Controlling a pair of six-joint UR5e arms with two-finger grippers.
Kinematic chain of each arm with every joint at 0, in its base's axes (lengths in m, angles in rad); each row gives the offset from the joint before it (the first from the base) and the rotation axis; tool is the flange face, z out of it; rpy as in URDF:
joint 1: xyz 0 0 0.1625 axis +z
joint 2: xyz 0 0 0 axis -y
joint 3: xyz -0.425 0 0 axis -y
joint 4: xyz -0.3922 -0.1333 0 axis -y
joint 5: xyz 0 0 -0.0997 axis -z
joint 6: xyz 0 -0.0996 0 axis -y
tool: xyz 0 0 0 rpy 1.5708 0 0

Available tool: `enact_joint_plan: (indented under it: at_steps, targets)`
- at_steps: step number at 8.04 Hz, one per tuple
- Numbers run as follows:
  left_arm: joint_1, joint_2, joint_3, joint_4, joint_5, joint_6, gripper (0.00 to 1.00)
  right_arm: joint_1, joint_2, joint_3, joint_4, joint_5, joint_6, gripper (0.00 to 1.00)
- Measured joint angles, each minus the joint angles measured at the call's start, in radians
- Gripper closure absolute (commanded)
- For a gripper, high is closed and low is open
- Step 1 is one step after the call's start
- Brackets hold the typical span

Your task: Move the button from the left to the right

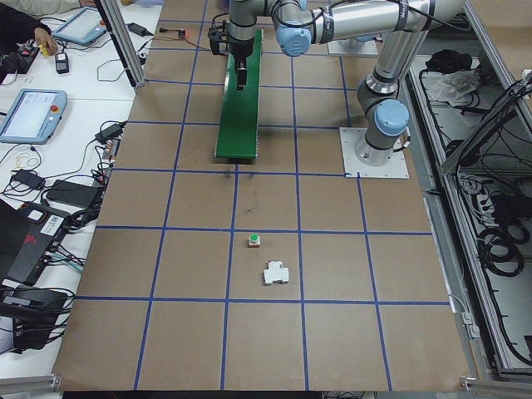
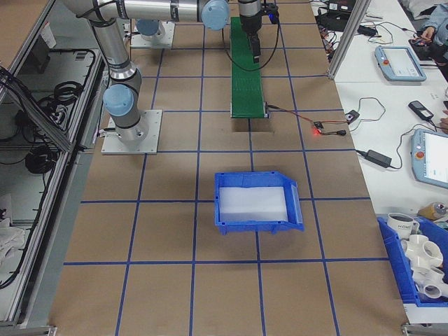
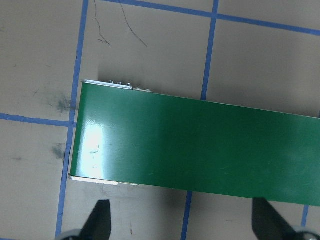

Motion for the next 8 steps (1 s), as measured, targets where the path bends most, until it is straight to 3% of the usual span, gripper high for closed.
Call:
enact_joint_plan:
  at_steps: [2, 4, 6, 8]
  targets:
    - [0.021, 0.000, 0.000, -0.013, 0.001, 0.031, 0.00, 0.000, 0.000, 0.000, -0.001, 0.000, 0.001, 0.00]
    - [0.104, -0.023, 0.000, -0.014, 0.020, 0.074, 0.00, 0.000, 0.000, 0.000, 0.000, 0.000, 0.002, 0.00]
    - [0.260, -0.074, 0.002, 0.000, 0.075, 0.209, 0.00, -0.002, 0.000, 0.001, 0.000, 0.000, 0.002, 0.00]
    - [0.416, -0.152, 0.001, 0.048, 0.094, 0.320, 0.00, -0.005, 0.000, 0.001, 0.001, 0.000, 0.002, 0.00]
